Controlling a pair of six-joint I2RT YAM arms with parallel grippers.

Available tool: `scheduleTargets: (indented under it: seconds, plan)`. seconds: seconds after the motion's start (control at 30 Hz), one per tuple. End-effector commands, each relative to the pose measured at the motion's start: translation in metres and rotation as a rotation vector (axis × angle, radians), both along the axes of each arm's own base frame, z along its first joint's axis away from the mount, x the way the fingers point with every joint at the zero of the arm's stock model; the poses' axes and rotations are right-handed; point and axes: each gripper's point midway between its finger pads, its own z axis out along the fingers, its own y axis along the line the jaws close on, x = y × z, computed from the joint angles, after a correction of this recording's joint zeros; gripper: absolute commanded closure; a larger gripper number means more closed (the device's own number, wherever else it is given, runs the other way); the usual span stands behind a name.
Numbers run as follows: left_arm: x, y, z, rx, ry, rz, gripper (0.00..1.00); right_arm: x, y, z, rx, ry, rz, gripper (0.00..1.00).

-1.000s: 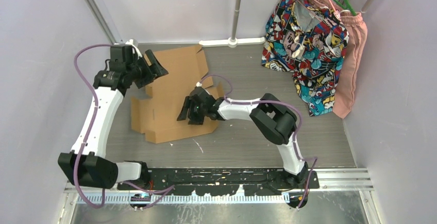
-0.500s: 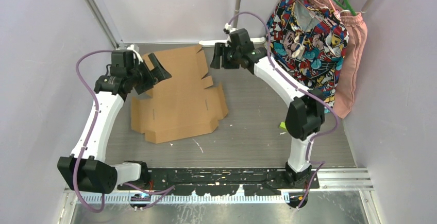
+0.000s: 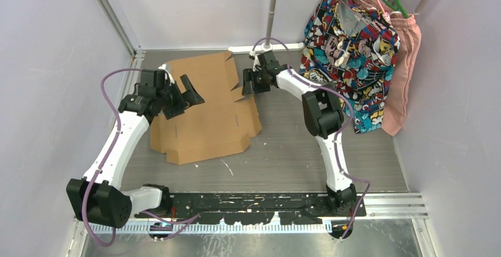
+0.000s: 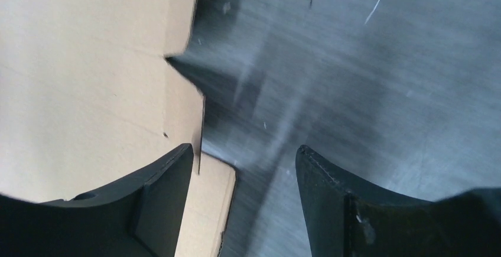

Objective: Fold the paper box

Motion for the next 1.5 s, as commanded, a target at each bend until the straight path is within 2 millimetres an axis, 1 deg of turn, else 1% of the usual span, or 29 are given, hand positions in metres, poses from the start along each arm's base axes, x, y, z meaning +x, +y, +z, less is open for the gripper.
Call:
scheduleTargets:
  seconds: [0.0, 0.13, 0.2, 0.3, 0.37, 0.53, 0.7, 0.8, 1.03, 1.27, 1.47]
  plan:
    - [0.004, -0.003, 0.010, 0.006, -0.059, -0.003, 0.06, 0.046, 0.015, 0.085, 0.244, -0.240, 0.005, 0.30]
    - [0.004, -0.004, 0.004, 0.013, -0.047, -0.005, 0.06, 0.056, 0.018, 0.102, 0.340, -0.279, -0.012, 0.30]
    - [0.005, -0.005, 0.001, 0.016, -0.043, -0.008, 0.06, 0.063, 0.022, 0.104, 0.360, -0.275, -0.012, 0.29]
    - [0.007, -0.005, -0.002, 0.021, -0.033, -0.011, 0.06, 0.074, 0.028, 0.096, 0.353, -0.253, -0.011, 0.29]
    - [0.007, -0.005, -0.003, 0.028, -0.031, -0.012, 0.06, 0.079, 0.032, 0.094, 0.366, -0.252, -0.004, 0.29]
    - [0.010, -0.005, -0.008, 0.040, -0.020, -0.016, 0.06, 0.087, 0.043, 0.095, 0.415, -0.250, 0.020, 0.29]
    - [0.012, -0.007, -0.009, 0.042, -0.018, -0.020, 0.06, 0.097, 0.046, 0.085, 0.401, -0.238, 0.018, 0.29]
    - [0.012, -0.006, -0.009, 0.049, -0.018, -0.019, 0.06, 0.098, 0.050, 0.081, 0.402, -0.228, 0.025, 0.29]
    - [0.010, -0.006, -0.008, 0.054, -0.020, -0.020, 0.06, 0.093, 0.068, 0.067, 0.413, -0.202, 0.055, 0.33]
    - [0.008, -0.004, -0.011, 0.060, -0.016, -0.020, 0.06, 0.078, 0.089, 0.055, 0.430, -0.171, 0.093, 0.40]
    - [0.005, -0.003, -0.012, 0.060, -0.017, -0.019, 0.06, 0.070, 0.102, 0.051, 0.433, -0.148, 0.103, 0.57]
